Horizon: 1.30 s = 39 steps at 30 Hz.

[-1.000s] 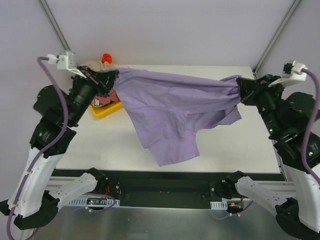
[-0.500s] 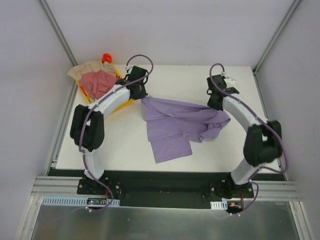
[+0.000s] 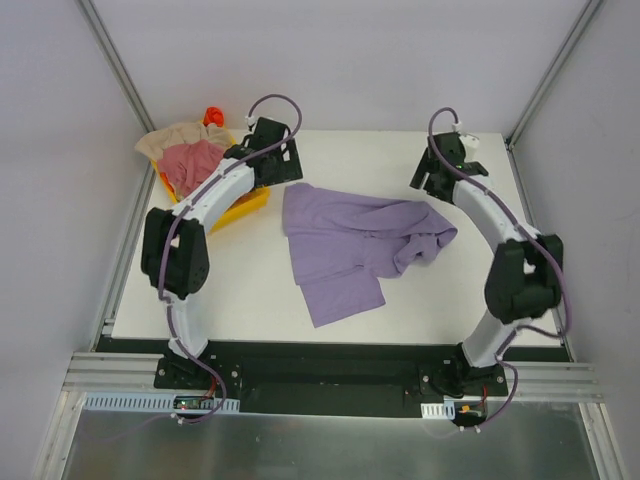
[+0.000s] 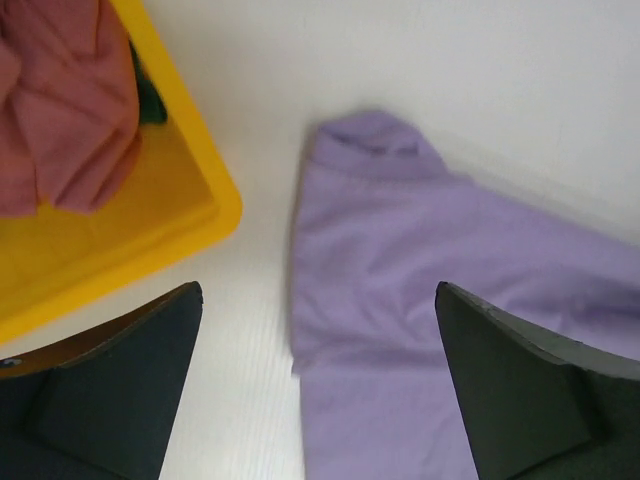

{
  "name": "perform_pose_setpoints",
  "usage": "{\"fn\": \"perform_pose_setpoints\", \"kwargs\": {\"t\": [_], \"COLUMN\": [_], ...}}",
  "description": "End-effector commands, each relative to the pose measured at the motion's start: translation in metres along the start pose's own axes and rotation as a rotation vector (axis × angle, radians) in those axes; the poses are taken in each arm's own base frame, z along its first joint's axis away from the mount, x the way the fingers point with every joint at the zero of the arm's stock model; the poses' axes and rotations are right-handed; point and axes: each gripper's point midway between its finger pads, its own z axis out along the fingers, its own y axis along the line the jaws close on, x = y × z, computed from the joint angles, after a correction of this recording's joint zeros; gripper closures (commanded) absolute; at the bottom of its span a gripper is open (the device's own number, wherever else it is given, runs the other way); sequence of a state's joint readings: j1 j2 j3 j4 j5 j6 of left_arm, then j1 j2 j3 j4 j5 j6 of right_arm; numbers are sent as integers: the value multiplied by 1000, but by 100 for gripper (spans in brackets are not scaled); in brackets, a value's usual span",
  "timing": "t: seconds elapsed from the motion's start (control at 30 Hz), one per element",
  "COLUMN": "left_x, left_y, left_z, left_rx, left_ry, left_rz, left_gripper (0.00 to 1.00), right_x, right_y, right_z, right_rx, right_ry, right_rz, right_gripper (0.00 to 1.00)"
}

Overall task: Fold and stack the t-shirts
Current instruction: Flatten out the tshirt

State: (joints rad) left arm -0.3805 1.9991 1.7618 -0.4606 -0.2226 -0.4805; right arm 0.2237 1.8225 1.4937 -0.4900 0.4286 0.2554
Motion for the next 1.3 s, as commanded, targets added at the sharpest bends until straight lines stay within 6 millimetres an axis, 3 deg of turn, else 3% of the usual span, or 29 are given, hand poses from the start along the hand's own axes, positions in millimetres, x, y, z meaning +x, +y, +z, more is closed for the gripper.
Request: {"fn": "perform_pose_setpoints", "kwargs": {"t": [0.0,0.1,0.17,0.2,0.3,0.57,0.87,1.0,1.1,1.27], "left_x": [50,112,148,162,195,229,270,285,289,278], "left_y": [-3,9,16,14,7,5,4,2,3,6], "left_z": [-80,-97,-101,-103,-100,-80,-73,-78,-79,-85], "left_rx": [117,130,150,183,261,244,206,195,181,162], "left_ry": [82,184,263,307,410,532,649,677,690,653], "left_rz": [-6,-12,-25,-45,-75,-88,-70,-56,-67,-58], "left_gripper": [1,1,12,14,23,46,53,63,73,80], "right_x": [-14,27,50,72,99,112,120,123,123,123], "right_y": [-37,-68,-85,-92,-95,-108,-116,-117,-118,-121], "right_z": [-80,-99,-110,-107,-108,-113,-102,-99,-99,-101], "right_rx": [-81,-114,-136,-150,-226,-217,-147,-134,-128,-120], "right_ry": [-145,-148,-165,-147,-156,-176,-121,-108,-107,-116], "right_rz": [31,27,33,27,45,59,10,6,6,8], "right_gripper": [4,4,4,4,4,4,4,4,4,4]}}
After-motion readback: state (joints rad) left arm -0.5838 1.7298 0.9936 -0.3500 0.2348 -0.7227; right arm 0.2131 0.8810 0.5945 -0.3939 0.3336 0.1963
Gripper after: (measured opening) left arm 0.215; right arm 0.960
